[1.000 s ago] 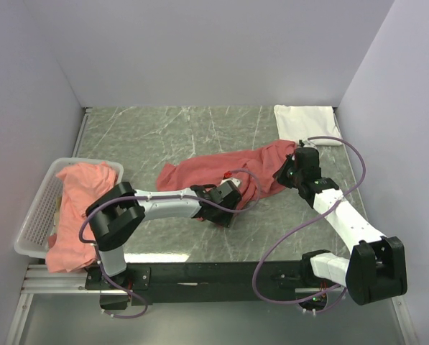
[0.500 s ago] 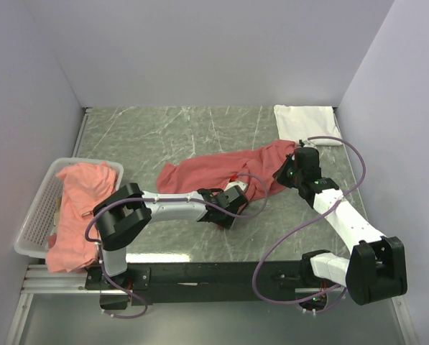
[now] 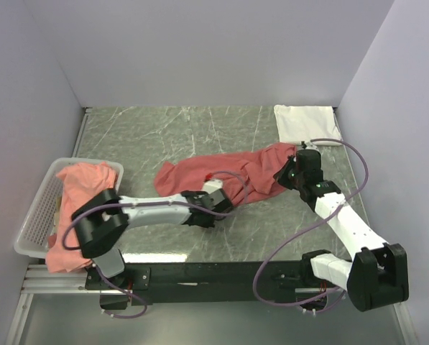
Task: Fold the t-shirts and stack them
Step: Flatten the tshirt out
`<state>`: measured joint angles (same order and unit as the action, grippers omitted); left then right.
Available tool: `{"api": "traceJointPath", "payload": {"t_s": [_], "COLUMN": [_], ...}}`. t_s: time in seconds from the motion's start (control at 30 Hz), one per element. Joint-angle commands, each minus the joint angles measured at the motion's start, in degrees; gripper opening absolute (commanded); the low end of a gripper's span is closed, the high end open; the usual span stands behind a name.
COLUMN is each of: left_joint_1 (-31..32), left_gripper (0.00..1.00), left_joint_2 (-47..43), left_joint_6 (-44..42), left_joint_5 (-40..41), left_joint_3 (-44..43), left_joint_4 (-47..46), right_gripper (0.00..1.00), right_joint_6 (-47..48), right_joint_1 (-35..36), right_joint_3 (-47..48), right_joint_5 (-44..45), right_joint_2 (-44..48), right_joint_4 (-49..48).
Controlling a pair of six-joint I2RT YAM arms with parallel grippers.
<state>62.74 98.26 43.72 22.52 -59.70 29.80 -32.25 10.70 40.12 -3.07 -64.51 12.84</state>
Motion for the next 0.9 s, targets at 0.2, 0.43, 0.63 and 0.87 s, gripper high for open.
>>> {"api": "traceJointPath", "payload": {"t_s": [0.2, 0.43, 0.63, 0.87], "left_joint_1": [-13.94, -20.9, -25.03, -28.72], "left_gripper": [0.01, 0.01, 0.0, 0.01], "left_joint_2": [-26.43, -35.5, -38.75, -41.74], "left_joint_6": [12.7, 11.82, 11.65, 9.63], "left_joint_5": [-3.36, -6.61, -8.98, -10.3], "left_joint_3": [15.3, 17.6, 18.66, 17.52], "left_joint_4": [3.33, 3.51, 3.16, 3.95], "right_gripper": [0.16, 0.48, 0.6, 0.68], "right_joint_6": [-5.54, -4.58, -4.93, -6.07], "right_joint_1": [-0.68, 0.46, 5.74, 9.15], "right_joint_3": [-10.22, -11.21, -8.22, -8.39], "right_joint_5": [-2.56, -0.63, 5.44, 6.75], "right_joint_2": [12.9, 16.53, 11.7, 8.26], "right_joint_4": [1.22, 4.47, 4.91, 2.36]}}
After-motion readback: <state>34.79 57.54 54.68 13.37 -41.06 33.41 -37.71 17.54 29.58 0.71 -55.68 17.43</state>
